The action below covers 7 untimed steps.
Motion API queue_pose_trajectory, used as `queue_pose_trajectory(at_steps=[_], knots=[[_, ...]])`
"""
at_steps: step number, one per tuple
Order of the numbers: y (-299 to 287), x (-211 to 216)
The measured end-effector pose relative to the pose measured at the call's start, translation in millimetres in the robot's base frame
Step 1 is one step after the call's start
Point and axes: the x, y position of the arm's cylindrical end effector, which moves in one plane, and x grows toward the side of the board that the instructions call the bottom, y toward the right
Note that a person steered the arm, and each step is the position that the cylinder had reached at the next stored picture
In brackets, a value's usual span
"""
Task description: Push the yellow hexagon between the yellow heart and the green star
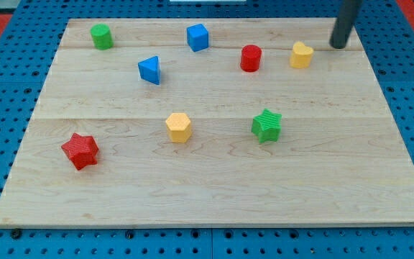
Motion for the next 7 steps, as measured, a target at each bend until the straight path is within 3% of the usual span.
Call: queue_pose_trajectory(at_steps=[1,2,3,5,6,7], knots=[[-57,21],[-153,24],[-156,37],[-17,66],[-94,102],[-206,93]])
